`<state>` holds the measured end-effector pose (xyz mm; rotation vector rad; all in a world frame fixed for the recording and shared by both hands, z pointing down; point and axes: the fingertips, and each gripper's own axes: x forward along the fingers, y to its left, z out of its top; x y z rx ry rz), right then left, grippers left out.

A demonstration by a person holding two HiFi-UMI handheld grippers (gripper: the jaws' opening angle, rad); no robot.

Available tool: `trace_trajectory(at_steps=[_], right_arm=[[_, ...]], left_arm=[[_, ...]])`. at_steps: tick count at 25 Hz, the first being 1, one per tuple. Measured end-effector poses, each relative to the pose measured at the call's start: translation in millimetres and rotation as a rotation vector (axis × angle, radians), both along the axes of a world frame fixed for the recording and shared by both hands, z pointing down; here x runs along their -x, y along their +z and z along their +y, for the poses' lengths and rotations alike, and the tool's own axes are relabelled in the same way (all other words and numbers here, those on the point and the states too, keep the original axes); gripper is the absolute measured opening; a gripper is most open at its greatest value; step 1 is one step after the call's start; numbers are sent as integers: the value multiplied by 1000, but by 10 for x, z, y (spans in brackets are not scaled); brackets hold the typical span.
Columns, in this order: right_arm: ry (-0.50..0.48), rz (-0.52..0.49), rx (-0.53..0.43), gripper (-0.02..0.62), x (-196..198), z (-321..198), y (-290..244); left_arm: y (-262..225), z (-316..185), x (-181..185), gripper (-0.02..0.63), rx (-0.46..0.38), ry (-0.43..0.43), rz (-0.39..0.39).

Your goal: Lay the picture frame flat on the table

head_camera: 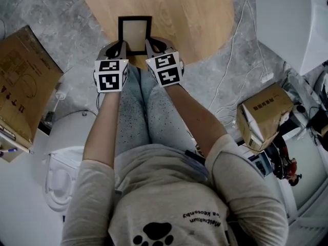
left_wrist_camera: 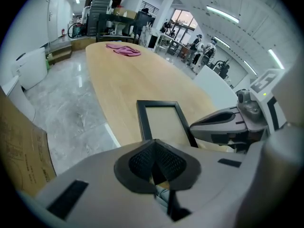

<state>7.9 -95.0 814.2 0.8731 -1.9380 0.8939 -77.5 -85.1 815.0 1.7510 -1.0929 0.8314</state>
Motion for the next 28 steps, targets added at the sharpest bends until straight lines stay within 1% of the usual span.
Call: trace_trajectory(at_steps=[2, 4, 6, 10, 13, 15, 18, 24, 28], right_arm=[[43, -23, 19, 9, -2, -2, 13], [79, -41, 59, 9, -22, 33, 23], [84, -35, 90, 9, -60, 89, -8], [63, -30, 102, 9, -90, 170, -201], [91, -45, 129, 9, -106, 227, -387], [106, -41, 135, 9, -133, 235, -530], [102, -31, 113, 9, -166, 145, -752], [64, -7, 53, 9, -197, 147, -1240], [80, -12, 6, 9, -230, 134, -1524]], left_arm=[[15, -2, 10, 9, 2, -4, 3], [33, -1, 22, 9, 10, -6, 1], [52, -3, 26, 8, 24, -9, 5], [64, 36, 37, 9, 68, -9, 52], [-106, 113, 49, 9, 76, 8, 71], [-277, 168, 38, 9, 72, 47, 75], [-539, 158, 76, 9, 42, 83, 58], [-1075, 302, 162, 9, 3, 65, 36], [-1415, 327, 149, 9, -56, 67, 26]])
